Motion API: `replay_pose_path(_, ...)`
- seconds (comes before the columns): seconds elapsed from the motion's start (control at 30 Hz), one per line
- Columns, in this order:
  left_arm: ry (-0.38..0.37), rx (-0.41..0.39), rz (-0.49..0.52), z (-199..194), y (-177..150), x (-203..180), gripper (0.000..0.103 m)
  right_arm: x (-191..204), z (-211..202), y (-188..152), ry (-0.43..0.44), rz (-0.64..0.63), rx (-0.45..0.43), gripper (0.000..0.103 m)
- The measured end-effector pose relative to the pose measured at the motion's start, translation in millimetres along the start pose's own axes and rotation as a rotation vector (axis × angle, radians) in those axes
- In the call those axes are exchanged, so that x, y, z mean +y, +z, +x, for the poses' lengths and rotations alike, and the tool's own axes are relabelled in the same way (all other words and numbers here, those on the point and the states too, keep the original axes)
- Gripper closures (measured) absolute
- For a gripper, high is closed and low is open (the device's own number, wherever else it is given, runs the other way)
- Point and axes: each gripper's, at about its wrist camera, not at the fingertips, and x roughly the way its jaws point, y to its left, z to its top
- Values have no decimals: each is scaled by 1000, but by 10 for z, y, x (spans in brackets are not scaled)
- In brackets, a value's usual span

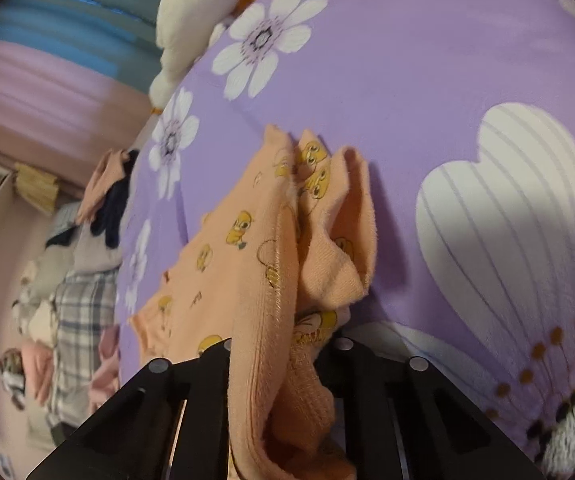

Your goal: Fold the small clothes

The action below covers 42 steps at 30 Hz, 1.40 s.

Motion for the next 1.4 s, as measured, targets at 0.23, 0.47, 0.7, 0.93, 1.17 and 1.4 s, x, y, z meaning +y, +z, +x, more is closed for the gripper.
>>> replay_pose_path(0.23,-40,7,-4,-154,-19,4,67,196,-408,105,10,-26,-78,92)
replay_pose_path(0.47,-62,-28,34,-391,-65,-85,66,102,-843,258,-113,-52,-159,92)
replay_pose_path(0.7,-36,-63,82,-501,-108,-119,60,385,-970,273,-312,-225,-206,92)
replay_pose_path(0.93,-18,-69,66,-563,-163,8,57,1042,-615,81,-388,-486,-171,92)
replay_pose_path(1.17,-9,-79,47,-639,-192,135,52,1570,66,-489,-361,-739,18,92)
replay_pose_path(1.4,0,-55,54,-605,-216,168,50,1496,651,-982,-431,-860,149,92)
